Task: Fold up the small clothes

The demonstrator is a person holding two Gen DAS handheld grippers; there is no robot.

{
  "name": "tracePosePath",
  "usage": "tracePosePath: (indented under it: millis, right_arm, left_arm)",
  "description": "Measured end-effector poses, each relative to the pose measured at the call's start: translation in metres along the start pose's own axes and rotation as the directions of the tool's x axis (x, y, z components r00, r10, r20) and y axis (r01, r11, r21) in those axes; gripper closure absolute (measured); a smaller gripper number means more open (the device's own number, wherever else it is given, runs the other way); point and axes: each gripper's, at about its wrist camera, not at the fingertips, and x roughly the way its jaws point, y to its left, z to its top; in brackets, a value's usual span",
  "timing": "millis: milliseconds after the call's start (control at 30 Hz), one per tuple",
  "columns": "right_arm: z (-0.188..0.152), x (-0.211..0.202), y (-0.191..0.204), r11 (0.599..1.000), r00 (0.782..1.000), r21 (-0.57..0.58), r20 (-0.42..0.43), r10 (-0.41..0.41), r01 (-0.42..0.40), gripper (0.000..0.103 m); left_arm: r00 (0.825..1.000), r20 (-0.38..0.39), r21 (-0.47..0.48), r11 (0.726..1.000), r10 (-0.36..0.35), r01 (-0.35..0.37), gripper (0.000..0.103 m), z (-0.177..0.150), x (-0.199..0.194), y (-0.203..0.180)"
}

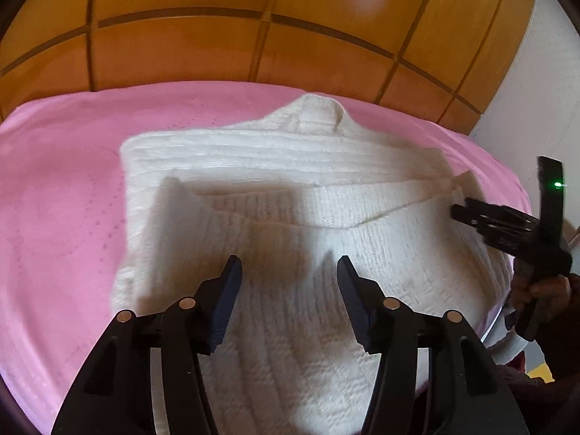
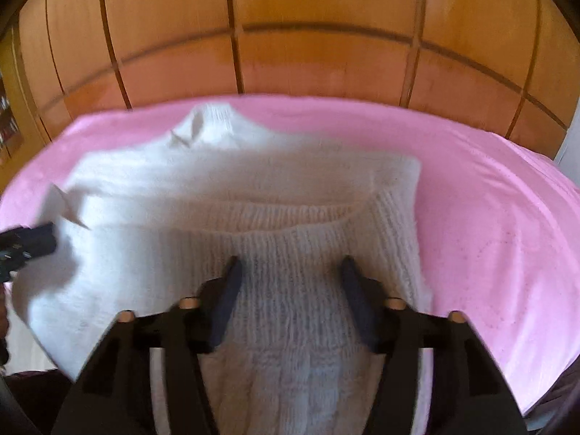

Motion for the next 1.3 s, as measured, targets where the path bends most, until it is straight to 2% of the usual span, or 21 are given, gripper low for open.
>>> tracePosePath:
  millis: [33,67,100,233,400,467,600,667,700,767,833,867,900,933,967,1000,1033,1133,1200,1233,1300]
  right_arm:
    - [-0.001,0.003,0.002,1.000,1.000,-0.006,-0.008,0.003,-0.003,0.090]
    - [0.001,0.000,0.001,1.000,1.000,-0.009,-0.005,-0.001,0.001,0.096]
    - [0.000,-0.004,0.001,1.000,1.000,-0.015,0.004,0.002,-0.002,0.097]
    - [0.000,-0.022,0.000,0.999,0.999,-0.033,0.044,0.000,0.001,0.098]
    - [0.015,-0.050,0.001,1.000,0.990,-0.010,0.140,0.022,-0.021,0.098]
    - [0.022,-0.052,0.002,1.000,0.986,-0.013,0.164,0.007,-0.005,0.098]
    - [0.027,-0.010,0.001,0.999,0.993,-0.007,0.104,-0.048,0.049,0.098]
    - [0.020,0.015,0.000,0.998,0.998,0.013,0.037,-0.060,0.060,0.098]
    - [0.016,0.020,0.000,0.998,0.998,0.021,0.032,-0.060,0.059,0.098]
    - [0.013,0.018,0.001,0.998,0.996,0.022,0.054,-0.066,0.065,0.096]
    - [0.014,0.017,-0.001,0.998,0.997,0.044,0.057,-0.054,0.051,0.094]
    - [0.015,0.017,-0.003,0.998,0.997,0.049,0.054,-0.048,0.045,0.092]
    - [0.016,0.016,-0.004,0.998,0.998,0.050,0.055,-0.044,0.042,0.088]
    - [0.017,0.015,-0.004,0.998,0.998,0.054,0.058,-0.038,0.035,0.075]
    - [0.018,0.012,-0.004,0.998,0.997,0.058,0.067,-0.022,0.018,0.059]
    - [0.019,0.010,-0.004,0.998,0.997,0.060,0.077,-0.014,0.010,0.055]
    - [0.019,0.008,-0.002,0.998,0.996,0.054,0.086,-0.013,0.008,0.054]
    - [0.017,0.007,0.002,0.999,0.996,0.037,0.082,-0.025,0.022,0.054]
    - [0.018,0.002,0.000,0.999,0.996,0.041,0.089,-0.016,0.012,0.048]
    - [0.018,-0.005,-0.002,0.999,0.994,0.048,0.105,-0.019,0.014,0.044]
    - [0.017,-0.016,-0.010,0.998,0.991,0.064,0.131,-0.033,0.025,0.040]
  left_arm:
    - [1.000,-0.015,0.015,1.000,0.015,-0.015,0.082,-0.001,0.005,-0.002]
    - [0.999,-0.023,0.029,0.999,0.039,-0.038,0.098,-0.002,0.008,-0.004]
    - [0.998,-0.018,0.043,0.998,0.057,-0.056,0.099,-0.004,0.010,-0.005]
    - [0.998,0.034,0.023,0.999,0.044,-0.044,0.100,-0.006,0.002,-0.004]
    - [0.988,0.145,-0.016,0.999,0.045,-0.043,0.100,0.007,-0.026,0.000]
    - [0.985,0.164,-0.025,0.998,0.056,-0.053,0.100,0.015,-0.027,0.001]
    - [0.986,0.121,-0.026,0.993,0.117,-0.114,0.100,0.027,0.002,0.001]
    - [0.989,0.045,-0.020,0.989,0.144,-0.144,0.100,0.024,0.028,0.007]
    - [0.988,0.029,-0.031,0.988,0.154,-0.153,0.100,0.021,0.034,0.009]
    - [0.989,0.032,-0.031,0.990,0.142,-0.141,0.100,0.019,0.030,0.009]
    - [0.990,0.045,-0.047,0.991,0.131,-0.129,0.094,0.017,0.019,0.012]
    - [0.989,0.054,-0.046,0.990,0.135,-0.133,0.088,0.016,0.014,0.013]
    - [0.986,0.072,-0.042,0.988,0.152,-0.149,0.077,0.014,0.006,0.014]
    - [0.982,0.084,-0.040,0.985,0.171,-0.168,0.069,0.013,0.002,0.015]
    - [0.975,0.100,-0.040,0.980,0.197,-0.194,0.053,0.010,-0.005,0.018]
    - [0.971,0.110,-0.041,0.977,0.214,-0.210,0.046,0.008,-0.008,0.021]
    - [0.966,0.114,-0.041,0.972,0.233,-0.230,0.045,0.007,-0.008,0.023]
    - [0.961,0.055,-0.020,0.962,0.272,-0.271,0.045,0.005,0.002,0.030]
    - [0.961,0.042,-0.006,0.962,0.273,-0.273,0.045,0.006,0.009,0.030]
    - [0.961,0.042,-0.003,0.962,0.272,-0.272,0.047,0.006,0.012,0.030]
    - [0.962,0.045,-0.006,0.963,0.269,-0.269,0.058,0.007,0.012,0.033]
